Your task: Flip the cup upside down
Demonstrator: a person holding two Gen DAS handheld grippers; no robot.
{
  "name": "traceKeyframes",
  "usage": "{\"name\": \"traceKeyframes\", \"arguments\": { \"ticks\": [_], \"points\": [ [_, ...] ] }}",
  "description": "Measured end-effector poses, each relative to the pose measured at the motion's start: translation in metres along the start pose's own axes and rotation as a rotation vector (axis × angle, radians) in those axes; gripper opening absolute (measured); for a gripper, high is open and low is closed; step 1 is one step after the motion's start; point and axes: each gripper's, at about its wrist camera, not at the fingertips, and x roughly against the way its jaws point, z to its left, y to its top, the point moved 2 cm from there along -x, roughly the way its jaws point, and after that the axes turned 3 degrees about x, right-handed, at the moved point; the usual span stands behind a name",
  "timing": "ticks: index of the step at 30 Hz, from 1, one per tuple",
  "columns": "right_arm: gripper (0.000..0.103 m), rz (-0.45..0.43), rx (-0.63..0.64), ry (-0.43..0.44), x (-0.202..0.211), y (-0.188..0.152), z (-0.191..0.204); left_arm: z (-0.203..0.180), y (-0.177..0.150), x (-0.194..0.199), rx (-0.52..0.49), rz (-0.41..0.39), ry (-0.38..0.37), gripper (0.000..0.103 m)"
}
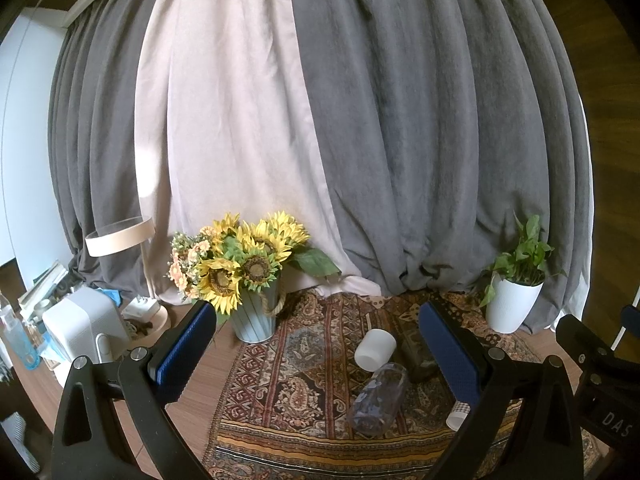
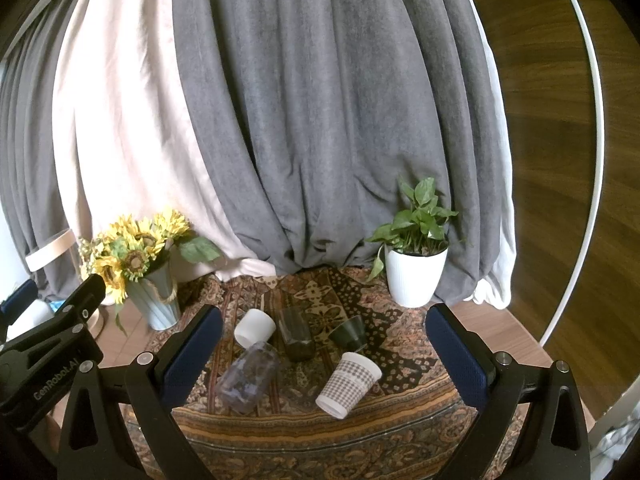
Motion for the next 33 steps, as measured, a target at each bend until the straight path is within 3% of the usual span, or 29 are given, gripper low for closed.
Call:
{"name": "traceKeyframes", "arguments": {
  "ticks": [14, 22, 33],
  "points": [
    [0.102, 0.009, -0.003, -0.001, -0.005, -0.005, -0.002, -0.003, -0.003, -0.004, -0.011, 0.012, -0.002, 0.103],
    [0.102, 0.056, -0.002, -0.005, -0.025, -0.013, -0.008, -0.016, -0.015, -0.022, -0.034, 0.063, 0.002, 0.103],
    [0.102, 0.291, -0.063, 0.051, -0.099, -0.052, -0.029, -0.039, -0.052, -0.072, -0.102, 0.190, 0.026, 0.103]
  ]
}}
